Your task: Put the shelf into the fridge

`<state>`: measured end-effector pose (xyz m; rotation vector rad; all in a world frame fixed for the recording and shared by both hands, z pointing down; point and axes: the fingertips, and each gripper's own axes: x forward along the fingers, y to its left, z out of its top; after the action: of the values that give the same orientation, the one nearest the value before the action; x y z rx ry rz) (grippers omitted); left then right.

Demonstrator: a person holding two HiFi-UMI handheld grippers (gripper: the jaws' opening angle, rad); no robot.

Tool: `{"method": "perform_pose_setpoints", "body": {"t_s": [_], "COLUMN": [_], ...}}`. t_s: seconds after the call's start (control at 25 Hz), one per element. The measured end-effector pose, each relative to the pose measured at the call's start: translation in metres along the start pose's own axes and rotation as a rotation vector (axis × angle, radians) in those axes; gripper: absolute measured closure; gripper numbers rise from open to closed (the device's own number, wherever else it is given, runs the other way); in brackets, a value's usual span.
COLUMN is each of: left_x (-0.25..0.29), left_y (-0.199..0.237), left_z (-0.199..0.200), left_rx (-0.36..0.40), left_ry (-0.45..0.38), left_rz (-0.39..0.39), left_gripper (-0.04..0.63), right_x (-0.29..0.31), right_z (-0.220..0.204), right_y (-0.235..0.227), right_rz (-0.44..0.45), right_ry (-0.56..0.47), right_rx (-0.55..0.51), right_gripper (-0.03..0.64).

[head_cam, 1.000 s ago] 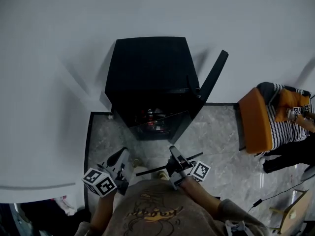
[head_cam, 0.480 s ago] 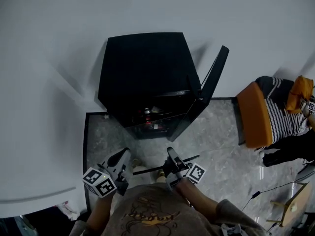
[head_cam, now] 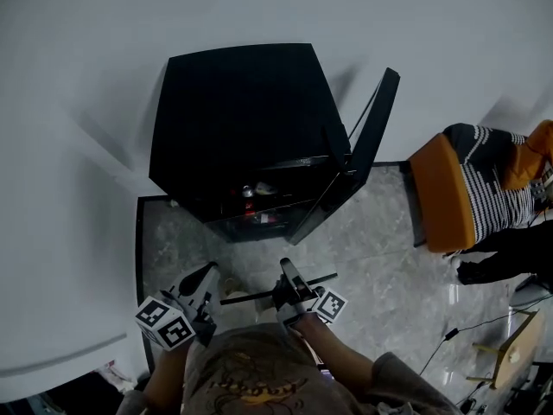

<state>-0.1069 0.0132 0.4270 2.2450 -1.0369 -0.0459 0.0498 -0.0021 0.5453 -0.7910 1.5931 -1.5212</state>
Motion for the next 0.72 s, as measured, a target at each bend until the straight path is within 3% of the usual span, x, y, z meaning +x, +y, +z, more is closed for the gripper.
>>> {"method": "perform_pose_setpoints", "body": {"t_s": [0.72], "left_x": [0.021], "left_y": [0.040], "left_z": [-0.011], "left_rx": [-0.055], "left_ry": [0.026], "left_rz": [0.006], "left_gripper": [0.597], "right_x": [0.030], "right_z": [0.003], "right_y": [-0.060], "right_rz": [-0.047], "right_ry": [-0.047], "right_rx": [0.006], "right_gripper": [0.591]}}
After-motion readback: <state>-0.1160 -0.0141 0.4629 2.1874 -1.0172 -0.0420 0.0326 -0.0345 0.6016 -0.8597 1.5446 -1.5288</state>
